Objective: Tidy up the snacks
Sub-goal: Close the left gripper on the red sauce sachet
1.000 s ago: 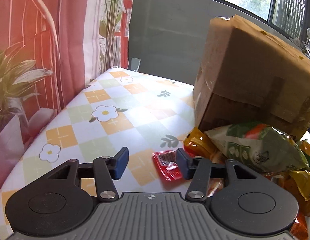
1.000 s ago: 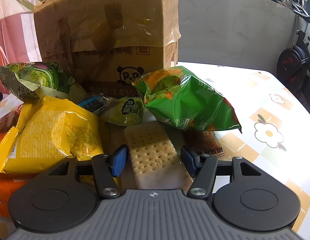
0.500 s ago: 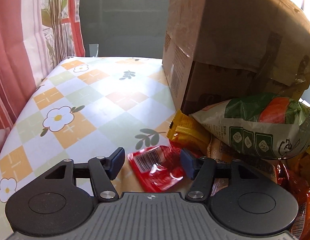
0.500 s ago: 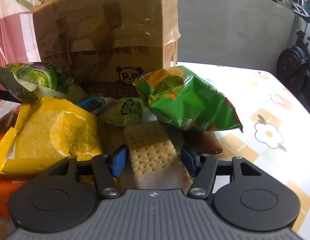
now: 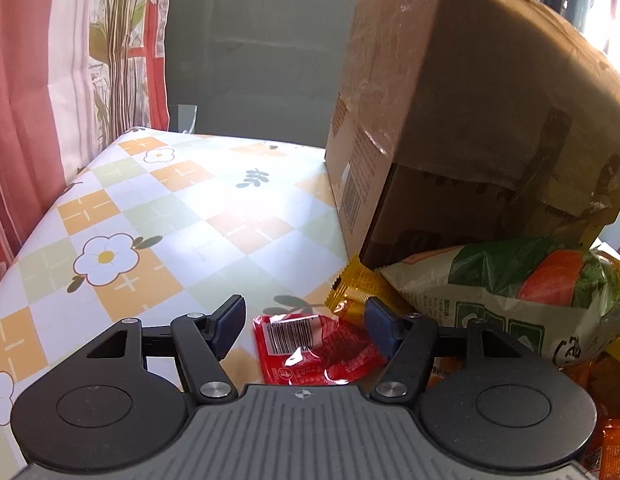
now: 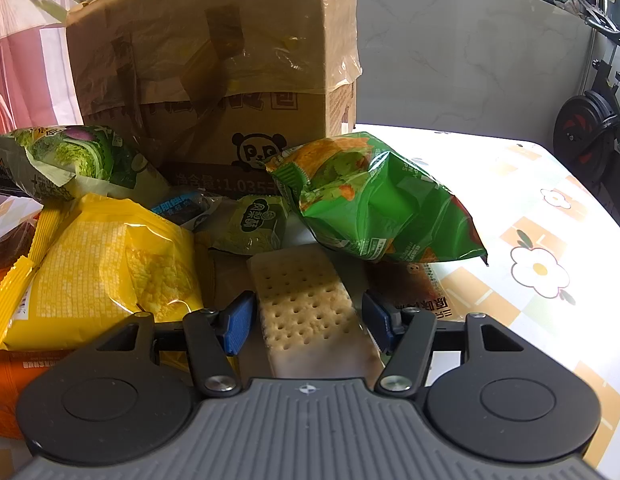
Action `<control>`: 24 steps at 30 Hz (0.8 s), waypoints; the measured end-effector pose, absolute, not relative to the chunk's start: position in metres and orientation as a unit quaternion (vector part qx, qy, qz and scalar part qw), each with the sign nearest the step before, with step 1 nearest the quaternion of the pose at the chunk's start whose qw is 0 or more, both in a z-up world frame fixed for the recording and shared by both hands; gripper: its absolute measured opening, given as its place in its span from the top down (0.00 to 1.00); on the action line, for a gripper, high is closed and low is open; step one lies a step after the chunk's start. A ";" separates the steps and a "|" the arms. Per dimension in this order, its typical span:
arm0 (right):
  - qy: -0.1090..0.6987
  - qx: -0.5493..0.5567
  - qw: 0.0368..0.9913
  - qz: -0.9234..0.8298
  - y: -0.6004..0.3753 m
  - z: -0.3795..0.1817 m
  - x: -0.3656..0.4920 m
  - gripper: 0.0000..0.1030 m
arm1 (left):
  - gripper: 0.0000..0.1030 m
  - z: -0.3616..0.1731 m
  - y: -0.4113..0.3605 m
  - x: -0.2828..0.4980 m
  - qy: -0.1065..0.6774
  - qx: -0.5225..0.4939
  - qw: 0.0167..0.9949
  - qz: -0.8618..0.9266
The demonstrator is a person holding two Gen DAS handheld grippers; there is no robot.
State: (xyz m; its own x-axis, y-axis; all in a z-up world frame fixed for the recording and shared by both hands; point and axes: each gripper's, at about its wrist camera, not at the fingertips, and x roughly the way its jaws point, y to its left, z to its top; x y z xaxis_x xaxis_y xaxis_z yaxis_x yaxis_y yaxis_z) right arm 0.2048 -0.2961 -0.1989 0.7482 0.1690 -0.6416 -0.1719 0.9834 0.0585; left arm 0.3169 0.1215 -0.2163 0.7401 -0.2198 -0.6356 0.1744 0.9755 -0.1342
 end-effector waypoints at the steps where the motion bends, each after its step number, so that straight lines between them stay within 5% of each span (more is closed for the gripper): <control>1: 0.343 -0.003 0.935 0.091 -0.296 -0.199 0.205 0.39 | 0.35 -0.216 0.123 0.319 0.343 -0.040 0.932 -0.108; 3: 0.343 -0.003 0.935 0.091 -0.296 -0.199 0.205 0.39 | 0.60 -0.218 0.124 0.327 0.356 -0.058 0.925 -0.117; 4: 0.343 -0.003 0.935 0.091 -0.296 -0.199 0.205 0.39 | 0.63 -0.221 0.124 0.333 0.366 -0.073 0.919 -0.127; 12: 0.343 -0.003 0.935 0.091 -0.295 -0.199 0.205 0.39 | 0.59 -0.234 0.133 0.343 0.364 -0.145 0.912 -0.123; 24: 0.343 -0.003 0.935 0.091 -0.296 -0.199 0.205 0.39 | 0.51 -0.228 0.128 0.299 0.375 -0.067 0.913 -0.145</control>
